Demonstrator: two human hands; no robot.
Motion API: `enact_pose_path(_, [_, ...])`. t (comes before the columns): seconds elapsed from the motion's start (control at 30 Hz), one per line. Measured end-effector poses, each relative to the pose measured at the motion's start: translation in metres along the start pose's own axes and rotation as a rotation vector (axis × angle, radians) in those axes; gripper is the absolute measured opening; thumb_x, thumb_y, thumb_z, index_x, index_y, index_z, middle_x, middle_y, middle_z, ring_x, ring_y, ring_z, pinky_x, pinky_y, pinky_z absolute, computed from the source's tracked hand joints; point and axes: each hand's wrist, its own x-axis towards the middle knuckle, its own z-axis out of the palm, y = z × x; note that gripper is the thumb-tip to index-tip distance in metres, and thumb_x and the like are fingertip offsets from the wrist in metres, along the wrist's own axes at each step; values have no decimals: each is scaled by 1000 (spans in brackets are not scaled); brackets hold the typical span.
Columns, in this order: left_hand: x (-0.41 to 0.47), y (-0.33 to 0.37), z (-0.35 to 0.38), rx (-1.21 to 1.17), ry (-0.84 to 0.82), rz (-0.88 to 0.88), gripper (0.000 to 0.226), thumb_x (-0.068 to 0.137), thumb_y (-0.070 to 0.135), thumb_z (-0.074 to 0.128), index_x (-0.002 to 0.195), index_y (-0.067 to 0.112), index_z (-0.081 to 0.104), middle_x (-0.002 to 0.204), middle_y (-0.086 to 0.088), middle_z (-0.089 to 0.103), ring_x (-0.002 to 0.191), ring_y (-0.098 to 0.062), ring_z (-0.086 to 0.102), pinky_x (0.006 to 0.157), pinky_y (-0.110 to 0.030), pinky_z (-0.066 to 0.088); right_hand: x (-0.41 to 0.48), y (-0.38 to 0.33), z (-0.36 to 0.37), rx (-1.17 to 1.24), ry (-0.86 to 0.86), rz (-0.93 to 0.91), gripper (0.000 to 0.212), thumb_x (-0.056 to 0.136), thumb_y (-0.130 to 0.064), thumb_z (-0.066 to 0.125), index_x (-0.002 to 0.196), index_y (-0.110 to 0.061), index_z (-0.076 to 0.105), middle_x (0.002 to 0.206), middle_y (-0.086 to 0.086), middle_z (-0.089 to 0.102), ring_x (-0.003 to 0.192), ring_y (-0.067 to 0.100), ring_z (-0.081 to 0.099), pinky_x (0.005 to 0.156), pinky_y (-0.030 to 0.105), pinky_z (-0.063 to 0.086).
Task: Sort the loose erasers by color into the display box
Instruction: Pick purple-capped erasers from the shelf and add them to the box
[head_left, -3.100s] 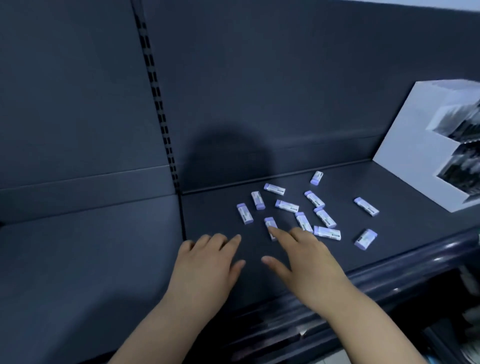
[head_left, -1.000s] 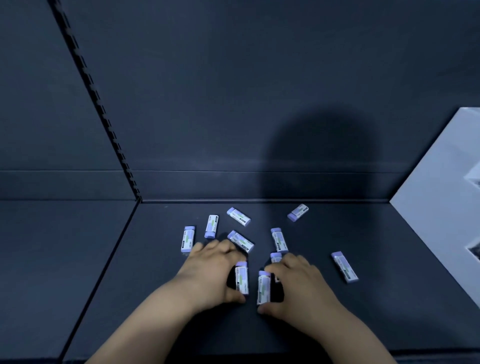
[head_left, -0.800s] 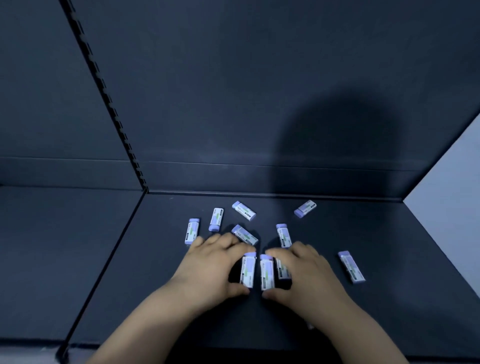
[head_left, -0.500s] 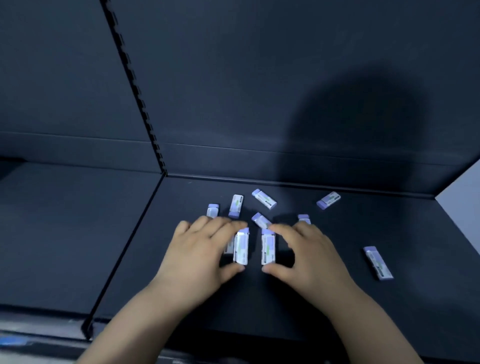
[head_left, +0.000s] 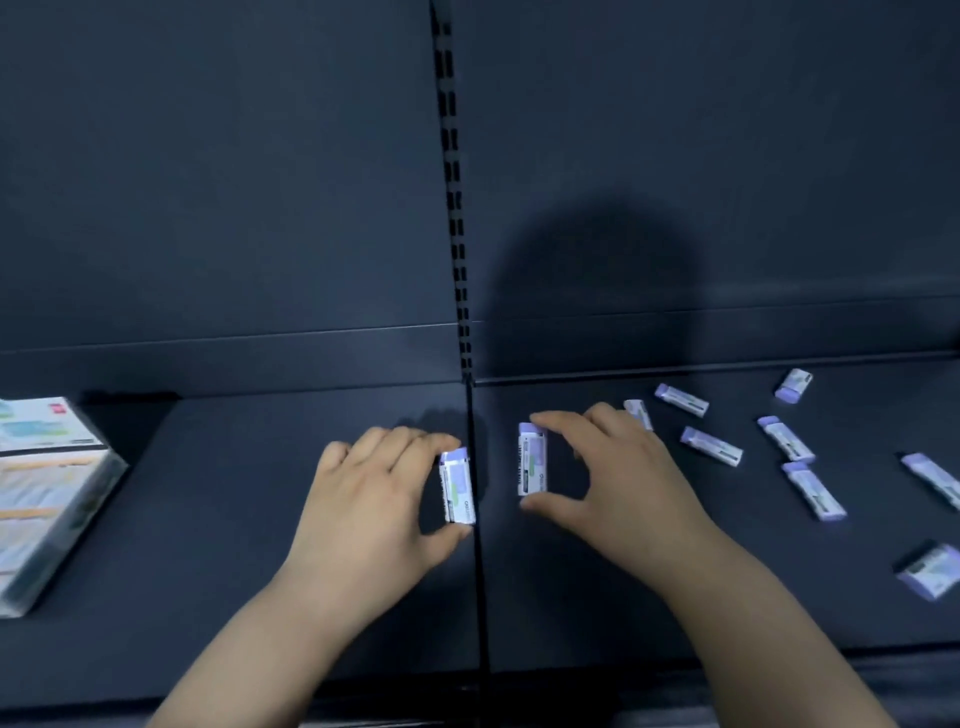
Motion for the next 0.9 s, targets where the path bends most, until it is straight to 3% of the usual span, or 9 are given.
enact_pose_path(0.43, [-18, -13, -22, -20, 76, -44, 71, 50, 42, 86, 114, 25, 59, 99, 9, 64, 87, -18, 61, 71, -32, 39, 2, -56, -7, -23, 14, -85, 70, 73, -56, 67, 135, -41, 39, 99, -16, 37, 96, 1, 32, 93, 22, 32])
enact_pose_path(0.7, [-28, -18, -23, 2, 100, -69, 80, 46, 42, 88, 116, 28, 51, 92, 12, 62, 84, -11, 49, 68, -29, 36, 6, -59, -12, -51, -62, -105, 70, 75, -60, 64, 136, -45, 34, 99, -17, 34, 98, 3, 32, 93, 20, 31])
enact_pose_path(0.9, [-38, -41, -27, -10, 89, -66, 79, 48, 40, 88, 118, 26, 55, 94, 11, 62, 86, -11, 50, 70, -29, 37, 15, -84, 1, -54, -89, -136, 70, 75, -60, 63, 137, -45, 33, 101, -17, 33, 103, 3, 34, 95, 20, 29])
